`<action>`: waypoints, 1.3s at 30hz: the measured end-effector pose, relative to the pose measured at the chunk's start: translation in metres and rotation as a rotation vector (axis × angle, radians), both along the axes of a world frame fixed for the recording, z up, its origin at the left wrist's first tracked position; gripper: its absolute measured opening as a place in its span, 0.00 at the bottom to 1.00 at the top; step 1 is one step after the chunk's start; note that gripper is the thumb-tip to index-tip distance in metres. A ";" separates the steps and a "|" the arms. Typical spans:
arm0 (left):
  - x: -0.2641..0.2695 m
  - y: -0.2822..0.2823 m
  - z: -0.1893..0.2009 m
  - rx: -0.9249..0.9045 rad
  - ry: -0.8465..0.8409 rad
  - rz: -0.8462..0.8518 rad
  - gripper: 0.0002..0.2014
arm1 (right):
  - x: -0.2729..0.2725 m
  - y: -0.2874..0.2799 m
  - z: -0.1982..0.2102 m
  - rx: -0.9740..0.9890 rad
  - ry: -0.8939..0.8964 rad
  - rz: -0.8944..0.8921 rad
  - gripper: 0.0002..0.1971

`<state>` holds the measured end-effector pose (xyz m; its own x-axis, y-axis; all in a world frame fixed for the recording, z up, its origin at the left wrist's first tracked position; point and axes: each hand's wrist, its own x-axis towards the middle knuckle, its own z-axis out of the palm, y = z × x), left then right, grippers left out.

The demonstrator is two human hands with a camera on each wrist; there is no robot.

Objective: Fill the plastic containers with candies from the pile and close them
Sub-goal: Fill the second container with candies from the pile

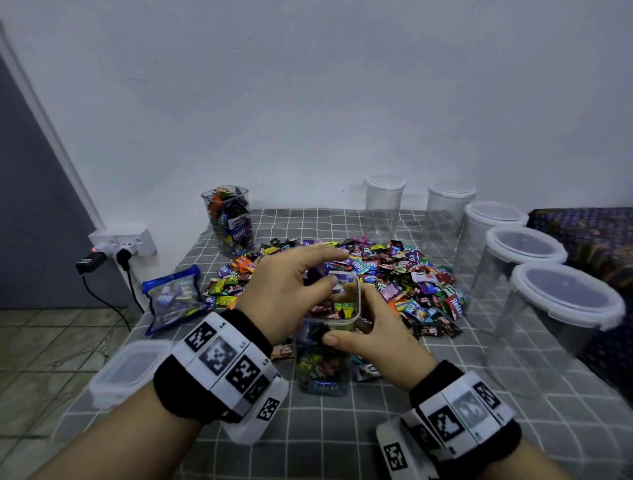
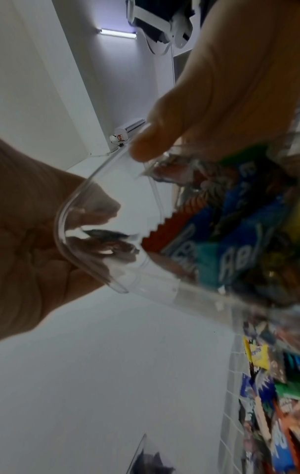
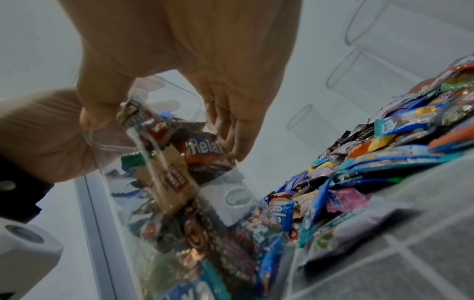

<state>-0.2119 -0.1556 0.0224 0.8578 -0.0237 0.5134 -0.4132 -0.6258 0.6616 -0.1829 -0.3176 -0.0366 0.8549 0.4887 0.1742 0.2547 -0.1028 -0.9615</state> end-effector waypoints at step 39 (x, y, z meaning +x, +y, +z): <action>0.116 0.128 -0.099 0.044 0.728 0.723 0.32 | 0.146 -0.036 -0.015 -1.248 0.142 -0.601 0.48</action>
<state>-0.0957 -0.0279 -0.0763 0.7773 0.6165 -0.1258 0.5647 -0.5954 0.5714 -0.0373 -0.3533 -0.0515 0.9603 -0.1892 -0.2050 -0.2250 -0.9598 -0.1680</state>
